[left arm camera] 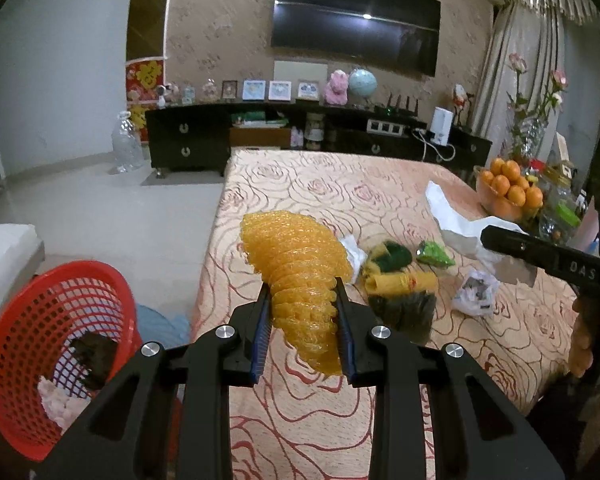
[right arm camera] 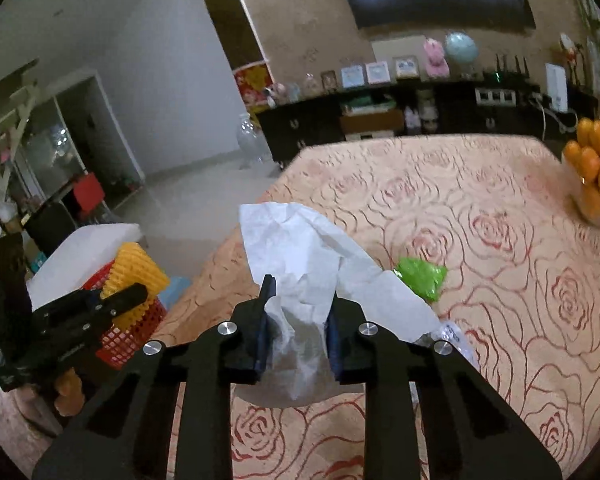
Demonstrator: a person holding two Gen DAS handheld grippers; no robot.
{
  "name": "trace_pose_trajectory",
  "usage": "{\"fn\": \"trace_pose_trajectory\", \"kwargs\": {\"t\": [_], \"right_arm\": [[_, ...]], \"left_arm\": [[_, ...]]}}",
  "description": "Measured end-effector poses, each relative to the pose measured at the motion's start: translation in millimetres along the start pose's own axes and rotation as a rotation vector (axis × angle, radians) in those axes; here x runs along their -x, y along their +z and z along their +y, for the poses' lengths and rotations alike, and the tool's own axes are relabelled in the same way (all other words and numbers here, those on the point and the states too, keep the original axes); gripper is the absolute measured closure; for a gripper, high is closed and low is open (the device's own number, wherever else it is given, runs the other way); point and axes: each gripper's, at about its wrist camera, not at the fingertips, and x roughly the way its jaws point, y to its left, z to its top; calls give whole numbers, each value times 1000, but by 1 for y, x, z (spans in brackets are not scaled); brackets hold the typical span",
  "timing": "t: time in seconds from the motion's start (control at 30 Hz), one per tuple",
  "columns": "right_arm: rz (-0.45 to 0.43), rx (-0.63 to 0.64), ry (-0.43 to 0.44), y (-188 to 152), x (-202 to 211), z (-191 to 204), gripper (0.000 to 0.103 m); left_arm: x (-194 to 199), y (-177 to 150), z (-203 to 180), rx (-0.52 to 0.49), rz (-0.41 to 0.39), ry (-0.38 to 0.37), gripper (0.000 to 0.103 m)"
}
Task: Collect trash
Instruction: 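Carry both items to the red wastebasket and open both tools to drop them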
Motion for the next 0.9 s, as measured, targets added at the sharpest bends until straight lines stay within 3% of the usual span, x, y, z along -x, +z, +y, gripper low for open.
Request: {"fn": "trace_pose_trajectory", "kwargs": {"t": [0.37,0.53,0.7,0.9], "right_arm": [[-41,83,8,11,-2,41,80],[-42,117,31,19,-9,65,80],[-29,175,80,27,-22,100,80],[-16,238,175,43,-40,149,80]], "left_arm": [[44,16,32,14,-91,110,76],[68,18,58,47,-120,200,76],[87,15,91,100,-135,312,76],[91,10,120,164,-122,386,76]]}}
